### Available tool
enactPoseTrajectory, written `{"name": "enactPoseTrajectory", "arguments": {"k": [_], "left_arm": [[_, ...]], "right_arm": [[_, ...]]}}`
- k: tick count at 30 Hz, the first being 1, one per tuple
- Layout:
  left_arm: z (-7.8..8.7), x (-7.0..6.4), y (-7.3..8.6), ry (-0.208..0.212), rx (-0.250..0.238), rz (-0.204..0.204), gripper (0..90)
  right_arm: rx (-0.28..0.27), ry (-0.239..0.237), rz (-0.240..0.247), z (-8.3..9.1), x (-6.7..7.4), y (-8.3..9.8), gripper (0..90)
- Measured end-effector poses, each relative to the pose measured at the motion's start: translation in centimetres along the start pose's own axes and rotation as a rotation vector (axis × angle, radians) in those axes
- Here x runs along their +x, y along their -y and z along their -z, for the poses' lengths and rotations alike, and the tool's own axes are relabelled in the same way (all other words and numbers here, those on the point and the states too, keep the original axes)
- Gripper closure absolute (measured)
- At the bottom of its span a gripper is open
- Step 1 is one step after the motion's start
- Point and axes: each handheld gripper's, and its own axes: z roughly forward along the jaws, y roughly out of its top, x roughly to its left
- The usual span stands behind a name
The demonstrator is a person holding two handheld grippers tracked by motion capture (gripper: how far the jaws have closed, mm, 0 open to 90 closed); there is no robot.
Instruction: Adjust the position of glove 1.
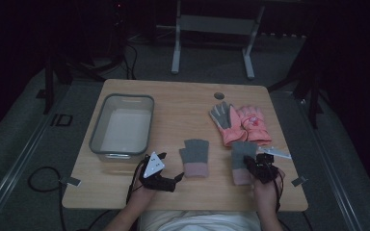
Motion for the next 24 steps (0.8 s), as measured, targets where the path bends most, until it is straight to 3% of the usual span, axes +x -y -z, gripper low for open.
{"name": "enactPoseTrajectory", "arguments": {"k": [9, 18, 21, 24], "left_arm": [[0.0, 0.0, 0.0, 0.001, 0.0, -0.003, 1.7], [0.0, 0.0, 0.0, 0.004, 0.001, -0.001, 1.7], [0.0, 0.0, 0.0, 0.003, 0.0, -0.002, 1.7], [0.0, 0.0, 0.0, 0.0, 0.0, -0.002, 1.7]], "right_arm": [[0.066, 0.036, -0.022, -2.4, -0.6, 1.7, 83.2], [0.052, 0.017, -0.032, -2.3, -1.1, 1.5, 74.2], [0.022, -0.001, -0.005, -1.6, -1.7, 0.6, 71.0], [0.029, -0.022, 0.069, -1.1, -2.4, -0.2, 69.8]]}}
